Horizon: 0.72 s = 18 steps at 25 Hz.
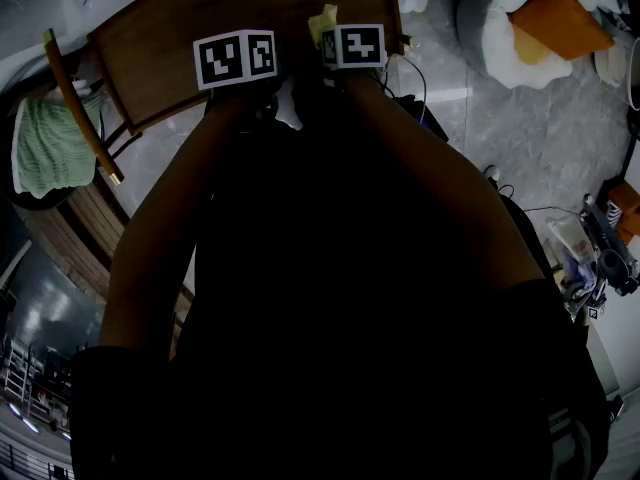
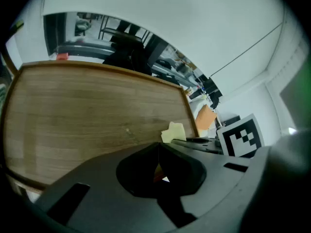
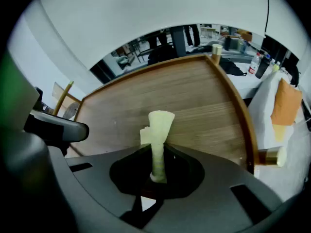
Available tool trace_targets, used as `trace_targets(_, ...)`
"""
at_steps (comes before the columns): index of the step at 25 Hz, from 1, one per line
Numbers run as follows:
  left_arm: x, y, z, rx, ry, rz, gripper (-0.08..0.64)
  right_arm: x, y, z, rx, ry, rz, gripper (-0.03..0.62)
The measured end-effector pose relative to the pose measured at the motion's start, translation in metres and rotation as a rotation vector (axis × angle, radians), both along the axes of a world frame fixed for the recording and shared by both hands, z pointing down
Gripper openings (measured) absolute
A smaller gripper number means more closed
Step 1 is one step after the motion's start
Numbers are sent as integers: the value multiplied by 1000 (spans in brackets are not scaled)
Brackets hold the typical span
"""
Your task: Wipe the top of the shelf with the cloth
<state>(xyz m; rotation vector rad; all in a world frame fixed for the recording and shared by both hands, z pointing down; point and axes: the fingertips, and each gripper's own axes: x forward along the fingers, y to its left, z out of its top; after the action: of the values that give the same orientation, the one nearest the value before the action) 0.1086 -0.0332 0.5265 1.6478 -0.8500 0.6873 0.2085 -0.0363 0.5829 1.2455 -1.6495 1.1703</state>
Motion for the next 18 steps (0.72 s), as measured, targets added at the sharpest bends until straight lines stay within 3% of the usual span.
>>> trace_targets(5,36,-4,0,8,29,15,11,58,-3,-6,14,67,77,49)
trace_targets(10,53,-3,-2,12,50,20,12,91,-4,-10,22,157,88,49)
trace_targets(15,41,-1,-5,12,48,-15,12,109,0,-13,2,217,144,49)
trace_targets(18,18,-4,-8,17,46,-67,11,99,-8,-20,31,194,172,49)
